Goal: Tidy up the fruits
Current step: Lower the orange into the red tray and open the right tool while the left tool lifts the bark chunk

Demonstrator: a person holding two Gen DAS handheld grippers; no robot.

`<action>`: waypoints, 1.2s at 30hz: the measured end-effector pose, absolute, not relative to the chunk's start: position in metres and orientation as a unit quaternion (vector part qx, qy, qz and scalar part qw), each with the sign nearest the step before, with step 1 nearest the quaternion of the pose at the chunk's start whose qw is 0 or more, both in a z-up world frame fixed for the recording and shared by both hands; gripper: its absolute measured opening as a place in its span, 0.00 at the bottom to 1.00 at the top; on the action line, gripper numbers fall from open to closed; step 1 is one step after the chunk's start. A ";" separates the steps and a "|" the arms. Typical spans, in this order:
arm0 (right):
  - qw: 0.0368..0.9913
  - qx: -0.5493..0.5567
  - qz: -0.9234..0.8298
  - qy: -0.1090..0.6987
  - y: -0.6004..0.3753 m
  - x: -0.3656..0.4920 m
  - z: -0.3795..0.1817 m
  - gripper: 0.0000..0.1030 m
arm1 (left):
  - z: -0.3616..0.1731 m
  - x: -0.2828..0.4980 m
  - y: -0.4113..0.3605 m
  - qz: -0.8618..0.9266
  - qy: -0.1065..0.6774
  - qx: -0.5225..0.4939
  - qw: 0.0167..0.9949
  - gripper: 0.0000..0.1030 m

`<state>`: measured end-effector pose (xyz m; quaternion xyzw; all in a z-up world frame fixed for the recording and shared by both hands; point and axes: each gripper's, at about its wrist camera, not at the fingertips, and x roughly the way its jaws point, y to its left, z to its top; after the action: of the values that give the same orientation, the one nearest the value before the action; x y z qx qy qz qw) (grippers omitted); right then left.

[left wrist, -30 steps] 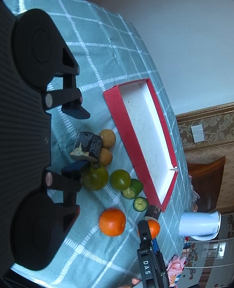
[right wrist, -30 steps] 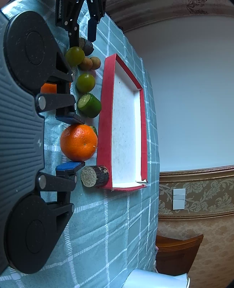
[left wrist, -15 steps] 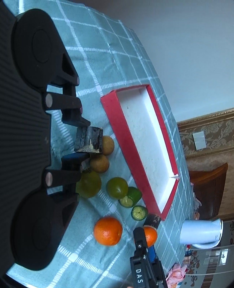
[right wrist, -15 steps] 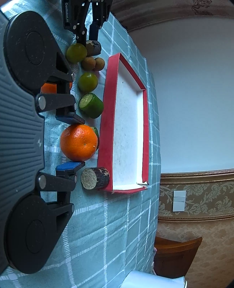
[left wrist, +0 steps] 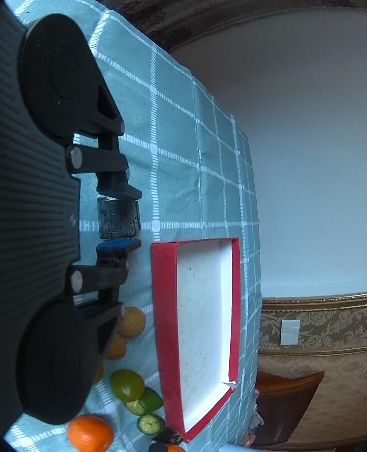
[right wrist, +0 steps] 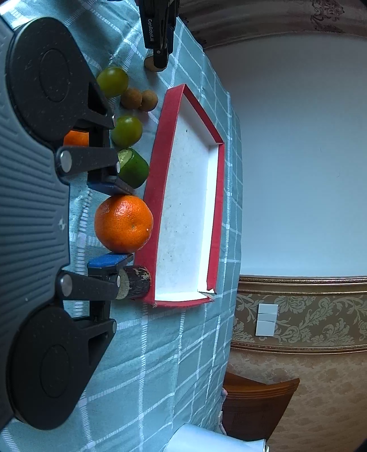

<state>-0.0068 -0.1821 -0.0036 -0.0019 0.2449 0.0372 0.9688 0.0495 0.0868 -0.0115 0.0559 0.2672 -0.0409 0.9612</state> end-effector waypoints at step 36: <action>0.951 -0.014 0.007 0.309 -0.195 0.155 -0.012 0.67 | -0.018 0.051 0.112 -0.059 0.251 -0.057 0.964 0.27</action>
<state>0.1546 -0.1950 -0.0125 -0.0139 0.3094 0.0071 0.9508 0.0511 0.1117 -0.0178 -0.0570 0.2513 -0.0594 0.9644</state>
